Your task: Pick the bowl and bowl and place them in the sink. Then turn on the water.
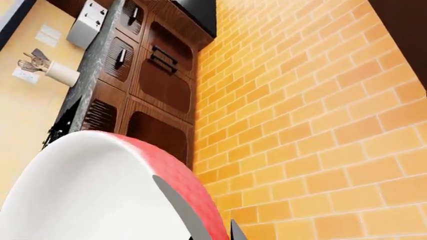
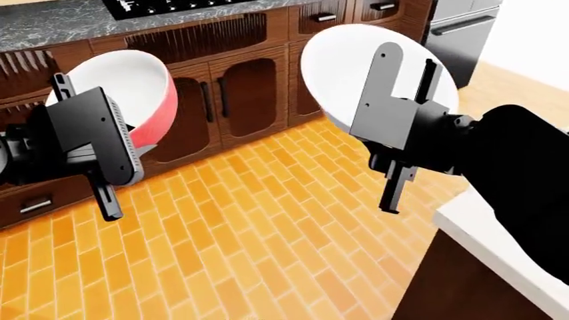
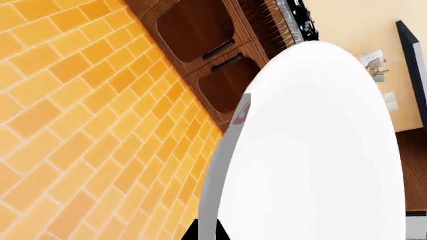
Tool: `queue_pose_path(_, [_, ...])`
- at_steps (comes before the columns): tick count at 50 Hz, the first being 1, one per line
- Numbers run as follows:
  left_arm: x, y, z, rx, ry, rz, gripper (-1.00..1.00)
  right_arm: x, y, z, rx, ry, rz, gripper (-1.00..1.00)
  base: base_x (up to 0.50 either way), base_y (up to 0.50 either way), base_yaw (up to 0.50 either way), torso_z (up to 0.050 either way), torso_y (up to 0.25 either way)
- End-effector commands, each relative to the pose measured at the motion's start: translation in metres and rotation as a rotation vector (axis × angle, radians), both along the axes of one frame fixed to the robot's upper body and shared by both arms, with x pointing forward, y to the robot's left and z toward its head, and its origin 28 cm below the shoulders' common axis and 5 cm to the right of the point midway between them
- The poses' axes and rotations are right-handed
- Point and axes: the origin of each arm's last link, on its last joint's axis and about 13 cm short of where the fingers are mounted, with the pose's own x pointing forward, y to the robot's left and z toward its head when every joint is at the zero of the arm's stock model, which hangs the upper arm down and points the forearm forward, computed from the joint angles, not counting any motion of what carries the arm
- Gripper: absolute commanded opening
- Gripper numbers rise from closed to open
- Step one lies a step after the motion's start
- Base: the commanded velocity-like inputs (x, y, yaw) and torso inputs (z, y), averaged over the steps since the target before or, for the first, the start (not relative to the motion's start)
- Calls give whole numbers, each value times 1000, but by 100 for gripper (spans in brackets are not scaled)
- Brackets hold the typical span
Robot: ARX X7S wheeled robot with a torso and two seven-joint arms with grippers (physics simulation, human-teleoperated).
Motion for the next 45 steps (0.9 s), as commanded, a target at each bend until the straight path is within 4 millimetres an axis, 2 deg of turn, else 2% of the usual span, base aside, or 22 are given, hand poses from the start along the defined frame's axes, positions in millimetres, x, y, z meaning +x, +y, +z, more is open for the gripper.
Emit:
queue_pose_path(1, [-2, 1, 7, 4, -51, 6, -100, 0, 0, 3, 0, -31, -3, -100, -6, -10, 500, 0, 0])
queue_pose_path(45, [-6, -2, 6, -70, -40, -67, -100, -1, -2, -2, 5, -19, -1, -100, -4, -9, 500, 0, 1])
